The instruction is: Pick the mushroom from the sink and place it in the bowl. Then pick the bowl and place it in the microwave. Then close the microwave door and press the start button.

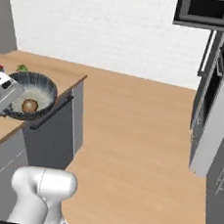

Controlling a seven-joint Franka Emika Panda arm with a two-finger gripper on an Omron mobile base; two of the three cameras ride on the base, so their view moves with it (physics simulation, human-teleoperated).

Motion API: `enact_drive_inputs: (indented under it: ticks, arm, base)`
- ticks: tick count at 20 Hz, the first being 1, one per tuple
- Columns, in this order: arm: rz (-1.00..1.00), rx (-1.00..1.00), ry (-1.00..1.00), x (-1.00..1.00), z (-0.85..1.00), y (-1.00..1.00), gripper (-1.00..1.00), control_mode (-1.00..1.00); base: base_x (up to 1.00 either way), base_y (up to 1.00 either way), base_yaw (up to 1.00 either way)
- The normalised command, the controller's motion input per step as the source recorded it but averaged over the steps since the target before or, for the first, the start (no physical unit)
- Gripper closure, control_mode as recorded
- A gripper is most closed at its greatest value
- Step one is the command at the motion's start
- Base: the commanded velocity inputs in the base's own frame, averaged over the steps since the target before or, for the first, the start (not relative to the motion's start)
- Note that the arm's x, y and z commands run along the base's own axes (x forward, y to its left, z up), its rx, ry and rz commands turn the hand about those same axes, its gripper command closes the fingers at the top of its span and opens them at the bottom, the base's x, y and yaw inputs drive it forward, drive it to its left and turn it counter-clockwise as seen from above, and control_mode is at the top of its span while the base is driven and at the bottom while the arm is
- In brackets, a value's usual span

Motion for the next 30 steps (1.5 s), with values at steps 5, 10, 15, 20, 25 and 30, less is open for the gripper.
enact_drive_inputs:
  ticks: [5, 10, 15, 20, 25, 30]
  arm:
    - [0.0, 0.0, 0.0, 0.0, 0.0, 0.0, 1.0, 1.0]
    - [0.0, 0.0, 0.0, 0.0, 0.0, 0.0, 1.0, 1.0]
    - [0.0, 0.0, 0.0, 0.0, 0.0, 0.0, 1.0, 1.0]
    - [0.0, 0.0, 0.0, 0.0, 0.0, 0.0, 1.0, 1.0]
    - [0.0, 0.0, 0.0, 0.0, 0.0, 0.0, 1.0, 1.0]
    - [0.0, 0.0, 0.0, 0.0, 0.0, 0.0, 1.0, 1.0]
  base:
    - [0.0, 0.0, -0.84]
    - [0.77, 0.0, -0.63]
    - [1.0, 0.01, -0.4]
    - [1.0, 0.18, -0.25]
    - [1.0, 0.42, -0.25]
    - [1.0, 0.53, -0.31]
